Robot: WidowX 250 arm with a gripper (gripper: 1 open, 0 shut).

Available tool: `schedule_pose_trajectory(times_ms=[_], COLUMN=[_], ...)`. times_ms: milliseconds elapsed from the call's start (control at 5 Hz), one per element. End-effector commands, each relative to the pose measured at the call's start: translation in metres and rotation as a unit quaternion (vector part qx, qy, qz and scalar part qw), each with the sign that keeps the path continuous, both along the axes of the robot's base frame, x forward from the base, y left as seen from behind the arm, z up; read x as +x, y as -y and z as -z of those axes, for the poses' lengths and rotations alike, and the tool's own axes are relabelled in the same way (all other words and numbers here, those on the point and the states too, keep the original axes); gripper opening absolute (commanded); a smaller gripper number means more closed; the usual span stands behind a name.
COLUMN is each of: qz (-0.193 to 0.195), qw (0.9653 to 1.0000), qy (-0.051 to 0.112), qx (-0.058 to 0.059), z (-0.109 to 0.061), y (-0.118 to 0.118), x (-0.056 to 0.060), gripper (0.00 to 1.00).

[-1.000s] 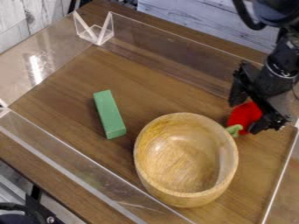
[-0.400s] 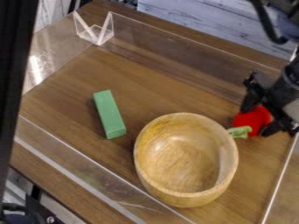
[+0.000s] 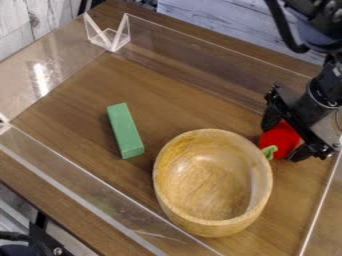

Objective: Move the red object to the left side of the table

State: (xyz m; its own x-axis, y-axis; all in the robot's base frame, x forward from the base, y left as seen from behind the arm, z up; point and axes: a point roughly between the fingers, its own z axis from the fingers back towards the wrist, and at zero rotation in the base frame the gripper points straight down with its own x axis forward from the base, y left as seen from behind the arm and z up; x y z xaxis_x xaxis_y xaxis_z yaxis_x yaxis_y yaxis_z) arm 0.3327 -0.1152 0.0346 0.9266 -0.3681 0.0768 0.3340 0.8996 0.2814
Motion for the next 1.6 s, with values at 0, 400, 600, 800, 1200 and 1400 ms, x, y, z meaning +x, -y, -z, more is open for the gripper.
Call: schedule_pose_trajectory(times_ms=[0, 400, 600, 800, 1200, 1400], qz=[-0.01, -0.043, -0.094, -0.145, -0.206, -0.265], qw=[0.9988, 0.9946, 0.9897, 0.9839, 0.9737, 0.9597], qy=[0.044, 0.09, 0.103, 0.101, 0.095, 0.092], qx=[-0.019, -0.028, -0.032, -0.025, -0.015, -0.008], z=[-0.029, -0.105, -0.131, -0.142, -0.139, -0.133], y=[-0.004, -0.034, -0.072, -0.113, -0.167, -0.188], x=[0.012, 0.003, 0.003, 0.002, -0.001, -0.004], gripper=[0.0, 0.0, 0.0, 0.0, 0.0, 0.0])
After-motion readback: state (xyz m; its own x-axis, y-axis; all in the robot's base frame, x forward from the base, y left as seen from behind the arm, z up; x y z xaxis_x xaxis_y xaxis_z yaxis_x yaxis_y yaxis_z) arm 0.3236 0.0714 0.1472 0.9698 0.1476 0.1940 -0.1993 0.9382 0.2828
